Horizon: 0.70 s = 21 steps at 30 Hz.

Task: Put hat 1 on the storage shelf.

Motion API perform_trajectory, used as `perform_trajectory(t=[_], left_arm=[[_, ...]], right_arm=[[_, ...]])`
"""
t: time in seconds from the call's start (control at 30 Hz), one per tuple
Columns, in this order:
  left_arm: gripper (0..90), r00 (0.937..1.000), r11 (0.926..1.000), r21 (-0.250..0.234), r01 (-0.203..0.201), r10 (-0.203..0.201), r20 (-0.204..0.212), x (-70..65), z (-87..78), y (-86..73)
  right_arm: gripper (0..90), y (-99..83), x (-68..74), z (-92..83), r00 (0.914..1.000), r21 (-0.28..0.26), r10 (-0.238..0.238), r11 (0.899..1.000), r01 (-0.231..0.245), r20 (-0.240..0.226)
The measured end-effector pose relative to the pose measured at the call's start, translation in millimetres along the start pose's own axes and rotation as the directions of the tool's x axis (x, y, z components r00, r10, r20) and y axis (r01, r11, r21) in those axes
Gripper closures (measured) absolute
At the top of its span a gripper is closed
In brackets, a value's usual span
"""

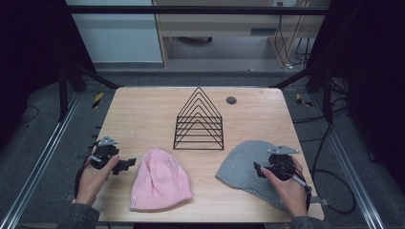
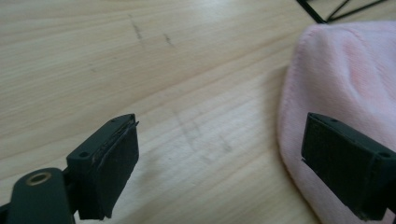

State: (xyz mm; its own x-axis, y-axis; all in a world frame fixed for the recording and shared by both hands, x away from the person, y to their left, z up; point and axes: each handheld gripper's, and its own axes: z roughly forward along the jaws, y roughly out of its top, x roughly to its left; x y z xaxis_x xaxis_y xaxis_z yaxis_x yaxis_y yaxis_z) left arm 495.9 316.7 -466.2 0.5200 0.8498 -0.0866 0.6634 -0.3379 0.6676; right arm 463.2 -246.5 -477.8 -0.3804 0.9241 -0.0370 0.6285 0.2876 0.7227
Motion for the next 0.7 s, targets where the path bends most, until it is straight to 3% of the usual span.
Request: perform_trajectory(t=[0.27,0.37,0.47,0.6,0.7], left_arm=[[11.4,0.9986,0.9986,-0.053,-0.007,0.01,0.052,-10.5,-11.6,7.2],[12.2,0.9961,0.9969,-0.067,-0.041,0.046,0.075,-20.4,-17.8,14.7],[13.2,0.9933,0.9958,-0.068,-0.061,0.067,0.094,-25.0,-19.0,19.7],[15.0,0.9863,0.9909,-0.034,-0.13,0.133,0.098,-34.8,-17.1,31.1],[19.6,0.9857,0.9907,-0.02,-0.134,0.136,0.1,-36.1,-14.2,34.8]], right_arm=[[16.3,-1.5,-1.3,-2.9,1.0,0.001,-0.003,1.0,0.003,0.007],[16.1,-2.2,-1.4,-4.0,1.0,0.005,-0.003,1.0,0.003,0.006],[16.1,-2.4,-1.2,-4.4,1.0,0.005,-0.001,1.0,0.001,0.005],[16.1,-2.4,0.4,-3.9,0.9999,0.006,-0.012,1.0,0.012,0.003],[16.1,-2.4,2.2,-3.2,0.9996,0.01,-0.027,1.0,0.027,0.0]])
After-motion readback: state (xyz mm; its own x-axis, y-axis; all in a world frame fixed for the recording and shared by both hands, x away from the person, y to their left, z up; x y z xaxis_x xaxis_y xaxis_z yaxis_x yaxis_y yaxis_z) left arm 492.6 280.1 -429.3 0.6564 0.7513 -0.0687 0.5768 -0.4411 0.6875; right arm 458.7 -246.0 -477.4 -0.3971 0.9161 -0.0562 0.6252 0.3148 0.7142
